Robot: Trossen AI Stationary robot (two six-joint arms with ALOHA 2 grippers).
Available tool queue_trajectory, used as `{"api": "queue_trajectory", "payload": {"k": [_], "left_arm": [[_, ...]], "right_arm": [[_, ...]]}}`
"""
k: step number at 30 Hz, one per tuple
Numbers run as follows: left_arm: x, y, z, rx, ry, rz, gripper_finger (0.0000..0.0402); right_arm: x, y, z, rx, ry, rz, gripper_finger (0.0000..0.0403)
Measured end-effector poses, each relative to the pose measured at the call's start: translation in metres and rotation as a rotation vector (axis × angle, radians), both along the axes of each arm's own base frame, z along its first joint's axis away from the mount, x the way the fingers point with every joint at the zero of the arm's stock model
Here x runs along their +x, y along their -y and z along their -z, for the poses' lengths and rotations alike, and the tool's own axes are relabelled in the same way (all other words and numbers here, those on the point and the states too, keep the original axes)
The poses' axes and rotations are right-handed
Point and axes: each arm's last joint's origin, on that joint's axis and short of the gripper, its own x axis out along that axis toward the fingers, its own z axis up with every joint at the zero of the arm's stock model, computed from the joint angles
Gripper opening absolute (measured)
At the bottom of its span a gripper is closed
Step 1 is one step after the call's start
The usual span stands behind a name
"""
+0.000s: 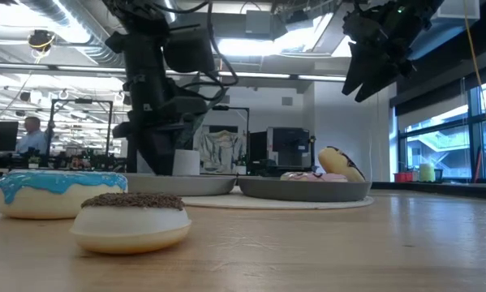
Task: Pick & Place donuts
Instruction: Put the small blue donut on the gray plate, then put the small brown donut on the gray plate
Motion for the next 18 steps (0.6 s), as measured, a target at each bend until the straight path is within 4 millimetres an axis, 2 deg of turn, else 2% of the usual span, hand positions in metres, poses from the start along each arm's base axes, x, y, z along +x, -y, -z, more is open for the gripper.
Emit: {"api": "queue_trajectory", "payload": {"k": [3, 6, 9, 13, 18], "left_arm": [[-0.001, 0.0, -0.001, -0.009, -0.007, -0.005, 0.0084], [-0.006, 0.0, -0.01, -0.014, -0.011, -0.008, 0.0092], [-0.012, 0.0, -0.028, 0.023, -0.017, -0.019, 0.0096], [-0.02, 0.002, -0.057, 0.033, 0.062, -0.005, 0.0093], [-0.033, 0.026, -0.084, -0.027, 0.175, 0.148, 0.0089]], "right_arm": [[0.0, 0.0, 0.0, 0.0, -0.001, -0.001, 0.0228], [0.0, 0.0, 0.0, -0.01, -0.01, -0.015, 0.0225], [0.0, 0.0, 0.0, -0.011, -0.012, -0.017, 0.0226], [0.0, 0.0, 0.0, -0.01, -0.014, -0.018, 0.0229], [0.0, 0.0, 0.0, -0.006, -0.015, -0.021, 0.0226]]}}
